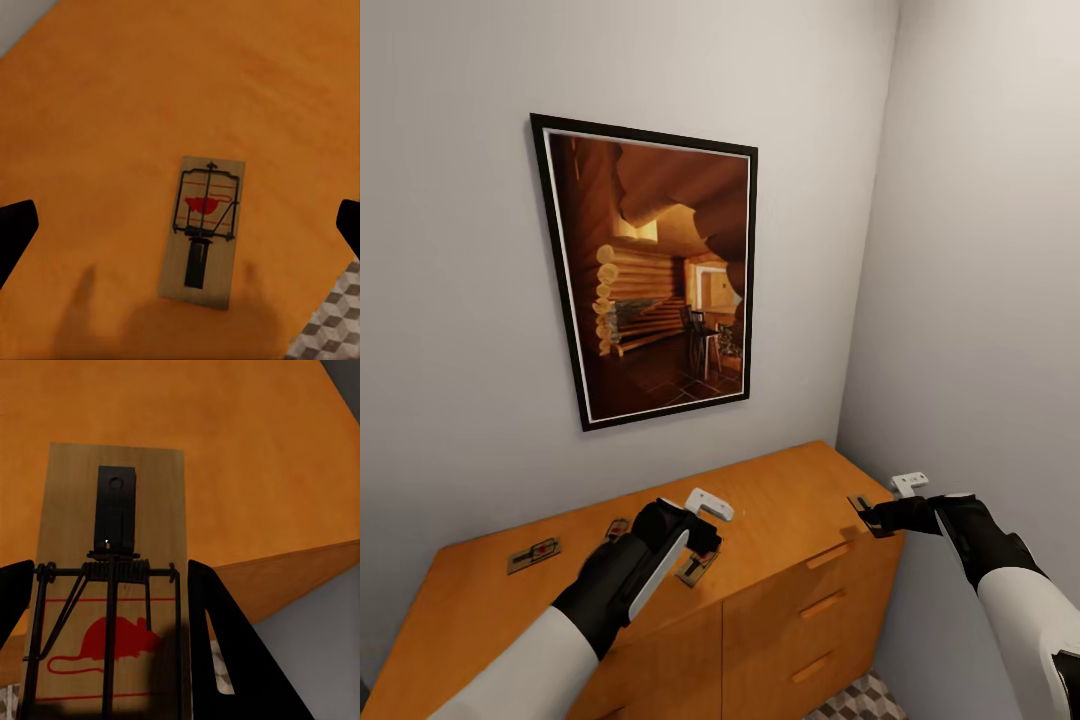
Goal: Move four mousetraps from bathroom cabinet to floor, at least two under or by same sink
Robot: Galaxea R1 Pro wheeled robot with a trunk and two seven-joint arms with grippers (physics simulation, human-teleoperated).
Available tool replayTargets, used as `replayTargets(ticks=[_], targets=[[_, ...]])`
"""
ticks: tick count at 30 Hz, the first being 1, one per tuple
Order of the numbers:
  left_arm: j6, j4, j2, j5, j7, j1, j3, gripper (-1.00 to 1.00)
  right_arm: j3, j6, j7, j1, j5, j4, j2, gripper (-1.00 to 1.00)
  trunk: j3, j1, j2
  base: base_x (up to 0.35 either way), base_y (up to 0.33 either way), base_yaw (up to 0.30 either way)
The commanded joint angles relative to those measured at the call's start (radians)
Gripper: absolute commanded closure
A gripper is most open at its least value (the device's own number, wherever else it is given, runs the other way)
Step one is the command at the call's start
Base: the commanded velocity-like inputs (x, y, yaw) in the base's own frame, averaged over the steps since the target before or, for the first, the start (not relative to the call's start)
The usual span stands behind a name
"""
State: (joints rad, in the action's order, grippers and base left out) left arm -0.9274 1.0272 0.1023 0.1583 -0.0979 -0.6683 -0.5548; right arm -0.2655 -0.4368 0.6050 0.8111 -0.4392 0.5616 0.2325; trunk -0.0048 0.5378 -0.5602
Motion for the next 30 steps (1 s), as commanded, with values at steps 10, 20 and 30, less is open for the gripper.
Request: replayTargets(ticks=[10, 20, 30], targets=[[0.003, 0.001, -0.007, 0.012, -0.008, -0.001, -0.002, -1.00, -0.006, -0.003, 0.009, 0.000, -0.009, 0.001, -0.001, 1.00, -0.001, 0.000, -0.001, 0.000, 0.000, 0.000], [0.006, 0.001, 0.000, 0.013, -0.005, -0.001, -0.004, -1.00, -0.006, -0.003, 0.007, 0.000, -0.009, -0.001, -0.001, 1.00, -0.019, 0.023, -0.043, 0.000, 0.000, 0.000], [0.008, -0.025, -0.001, 0.013, -0.005, -0.001, -0.002, -1.00, -0.006, -0.003, 0.006, 0.000, -0.009, -0.003, -0.001, 1.00, -0.051, 0.062, -0.113, 0.000, 0.000, 0.000]])
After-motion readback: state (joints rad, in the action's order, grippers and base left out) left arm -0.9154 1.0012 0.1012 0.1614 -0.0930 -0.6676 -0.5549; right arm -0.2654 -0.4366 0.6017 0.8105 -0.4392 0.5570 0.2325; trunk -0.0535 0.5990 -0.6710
